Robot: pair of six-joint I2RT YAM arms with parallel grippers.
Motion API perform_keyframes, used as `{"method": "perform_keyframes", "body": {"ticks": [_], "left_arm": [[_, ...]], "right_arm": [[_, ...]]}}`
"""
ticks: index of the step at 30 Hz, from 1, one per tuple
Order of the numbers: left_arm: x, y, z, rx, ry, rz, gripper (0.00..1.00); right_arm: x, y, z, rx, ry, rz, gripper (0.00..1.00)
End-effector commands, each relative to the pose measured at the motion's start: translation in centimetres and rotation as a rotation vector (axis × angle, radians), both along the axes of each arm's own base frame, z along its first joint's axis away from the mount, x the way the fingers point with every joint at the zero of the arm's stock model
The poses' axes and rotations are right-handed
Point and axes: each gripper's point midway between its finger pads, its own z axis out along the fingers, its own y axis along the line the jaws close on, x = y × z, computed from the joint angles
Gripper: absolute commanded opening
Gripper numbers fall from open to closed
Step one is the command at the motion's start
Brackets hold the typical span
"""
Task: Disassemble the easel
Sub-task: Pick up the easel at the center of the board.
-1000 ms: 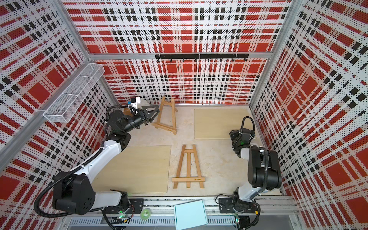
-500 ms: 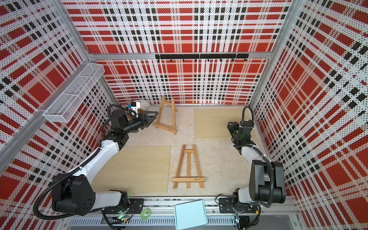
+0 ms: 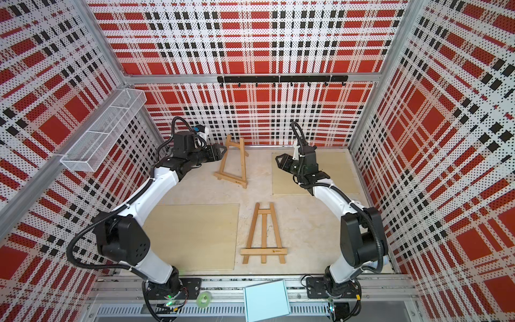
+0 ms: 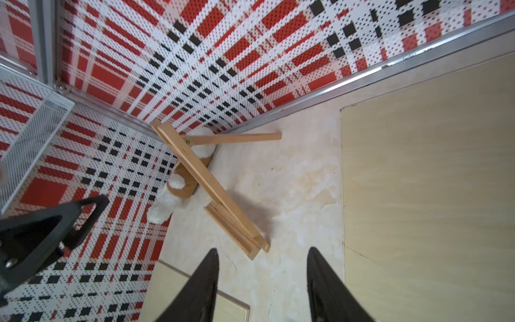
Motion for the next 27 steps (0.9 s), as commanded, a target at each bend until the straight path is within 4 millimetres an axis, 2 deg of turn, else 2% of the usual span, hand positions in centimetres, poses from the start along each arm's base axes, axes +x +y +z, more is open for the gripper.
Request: {"method": "perform_keyframes", "body": {"ticks": [1,5,9,17,22,27], "left_arm": [[1.7,0.1,-3.0,0.245,0.008,-0.006,0.67],[3.9,1.0,-6.0,0.390,0.030,0.013,0.69],[5.5,1.2,-7.9,0.431,0.018,-0.012,0.69],[8.7,0.6,-9.3,0.396,-0.006,-0.059,0.58],[9.6,-0.2,-10.0,0.384,-0.020,-0.096,0.52],[10.1,-0.6,-10.0,0.382,-0.063,-0.113,0.42]], "right_arm": [[-0.3,0.6,0.1,-0.039,-0.019,0.047,0.52],[-0.9,0.5,-0.2,-0.052,-0.027,0.059,0.53],[-0.9,0.3,-0.6,-0.063,-0.032,0.053,0.54],[0.3,1.1,-1.1,-0.032,-0.031,0.067,0.54],[0.4,1.3,-1.5,-0.026,-0.026,0.071,0.54],[0.4,1.4,-1.5,-0.012,-0.025,0.078,0.54]]}}
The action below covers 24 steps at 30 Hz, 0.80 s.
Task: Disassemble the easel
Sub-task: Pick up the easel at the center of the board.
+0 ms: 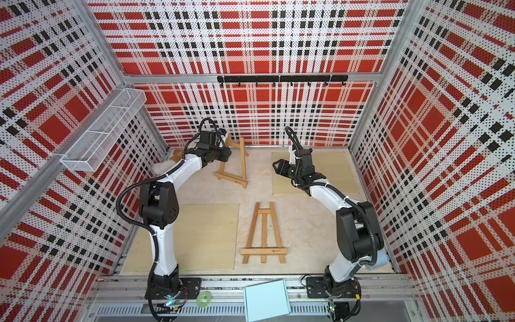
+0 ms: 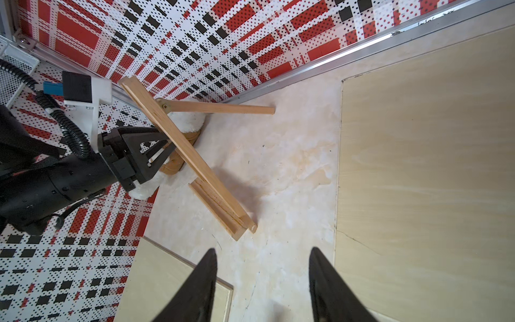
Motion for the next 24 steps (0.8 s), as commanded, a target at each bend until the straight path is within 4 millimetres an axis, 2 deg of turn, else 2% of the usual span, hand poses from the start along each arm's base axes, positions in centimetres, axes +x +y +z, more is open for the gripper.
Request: {"method": "perform_keyframes", "body": {"ticks": [1,10,16,24], "left_arm": [[0.8,-0.8,0.5,-0.008,-0.059,-0.050,0.39],[0.3,-1.6,1.5,-0.012,-0.130,-0.081,0.15],[-1.9,-2.5,3.4,-0.024,-0.194,-0.124,0.10],[-5.4,-2.8,7.3,-0.070,-0.263,-0.170,0.07]], "right_arm": [[0.8,0.5,1.5,0.028,-0.058,0.015,0.54],[0.2,0.3,2.0,0.030,-0.069,0.018,0.54],[-0.3,0.0,3.2,0.014,-0.100,0.021,0.55],[-0.4,-0.4,5.5,0.006,-0.141,0.025,0.56]]}}
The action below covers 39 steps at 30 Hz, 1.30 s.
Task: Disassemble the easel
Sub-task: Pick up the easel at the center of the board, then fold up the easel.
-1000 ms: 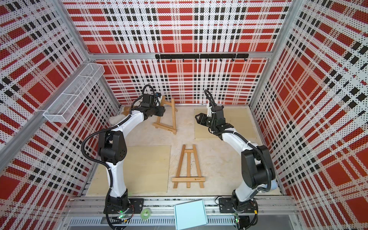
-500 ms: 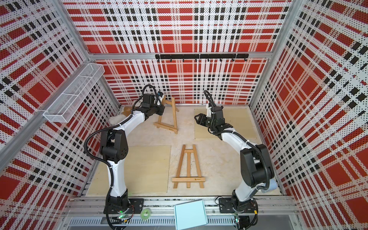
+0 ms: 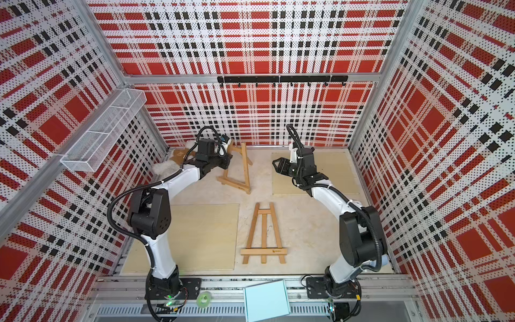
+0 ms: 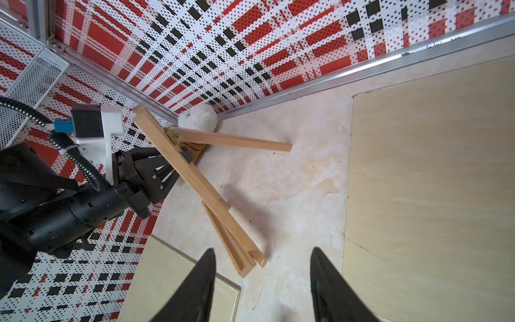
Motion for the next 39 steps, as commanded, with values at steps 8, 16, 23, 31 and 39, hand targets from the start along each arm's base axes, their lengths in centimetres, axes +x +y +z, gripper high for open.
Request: {"method": "perform_keyframes", "body": {"ticks": [8,16,23,31,39], "left_arm": [[-6.2,-1.6,10.9,-0.125,-0.219,-0.130,0.04],[-10.9,-1.6,16.0,-0.189,-0.298,-0.180,0.00],[-14.6,-3.5,19.4,-0.275,-0.324,-0.264,0.01],[-16.0,-3.2,21.1,-0.338,-0.319,-0.259,0.00],[-16.4,-3.3,21.5,-0.362,-0.314,-0.244,0.00]], "right_arm": [[-0.2,0.9,5.9,0.053,-0.113,0.060,0.55],[-2.0,3.9,8.2,0.081,-0.150,0.156,0.55],[-5.3,5.9,11.4,0.184,-0.311,0.308,0.56],[-11.5,3.9,13.9,0.086,-0.582,0.368,0.66],[-16.4,6.6,13.5,-0.185,-0.703,0.476,0.80]]}}
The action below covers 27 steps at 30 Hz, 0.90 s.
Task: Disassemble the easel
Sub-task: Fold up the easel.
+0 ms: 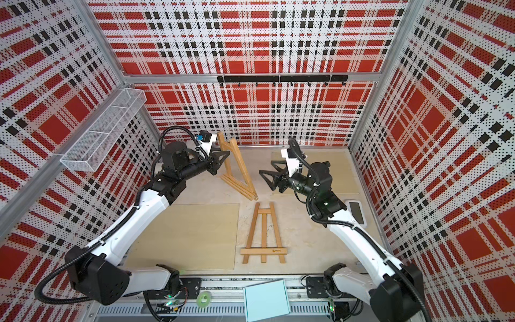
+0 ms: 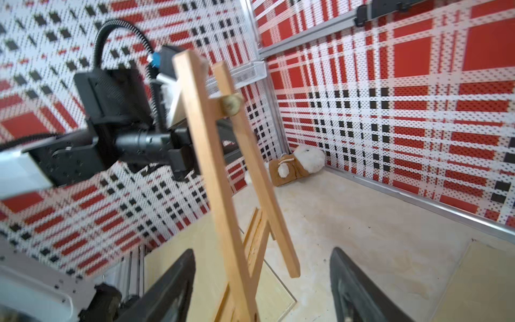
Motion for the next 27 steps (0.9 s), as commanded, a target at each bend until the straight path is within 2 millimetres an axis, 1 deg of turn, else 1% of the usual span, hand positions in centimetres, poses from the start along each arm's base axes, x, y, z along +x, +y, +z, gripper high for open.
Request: {"method": "perform_keyframes", "body": {"ticks": [1,5,7,9,13,14,16,19,21,25,27], "left_arm": [[-1.3,-0.3,3.3,-0.067,-0.075,-0.017,0.00],[-1.7,-1.1,3.5,-0.081,-0.086,-0.053,0.00],[-2.1,-1.5,3.7,-0.090,-0.087,-0.073,0.00],[-2.4,-1.9,3.8,-0.094,-0.091,-0.088,0.00],[-3.1,-2.6,4.0,-0.098,-0.095,-0.106,0.00],[-3.1,-2.7,4.0,-0.099,-0.093,-0.103,0.00],[-3.1,-2.8,4.0,-0.102,-0.089,-0.097,0.00],[-2.9,-2.8,3.9,-0.108,-0.084,-0.082,0.00],[-2.9,-2.8,3.8,-0.108,-0.081,-0.078,0.00],[-2.7,-2.7,3.4,-0.105,-0.078,-0.063,0.01],[-2.6,-2.6,3.3,-0.106,-0.079,-0.058,0.01]], "right_arm": [[-0.5,1.3,-0.6,-0.157,-0.121,-0.003,0.82],[0.1,3.3,-1.2,-0.203,-0.140,0.007,0.86],[1.0,3.9,-1.7,-0.236,-0.151,-0.025,0.87],[1.8,4.4,-2.2,-0.260,-0.158,-0.043,0.88],[3.1,5.1,-2.5,-0.270,-0.167,-0.069,0.89],[3.1,5.4,-2.5,-0.271,-0.170,-0.060,0.87],[3.2,6.1,-2.4,-0.265,-0.172,-0.036,0.79],[3.1,6.9,-2.5,-0.249,-0.164,0.005,0.71],[2.9,7.2,-2.5,-0.237,-0.161,0.026,0.65],[2.5,7.7,-2.6,-0.221,-0.147,0.064,0.48],[2.3,7.9,-2.7,-0.217,-0.142,0.080,0.43]]}}
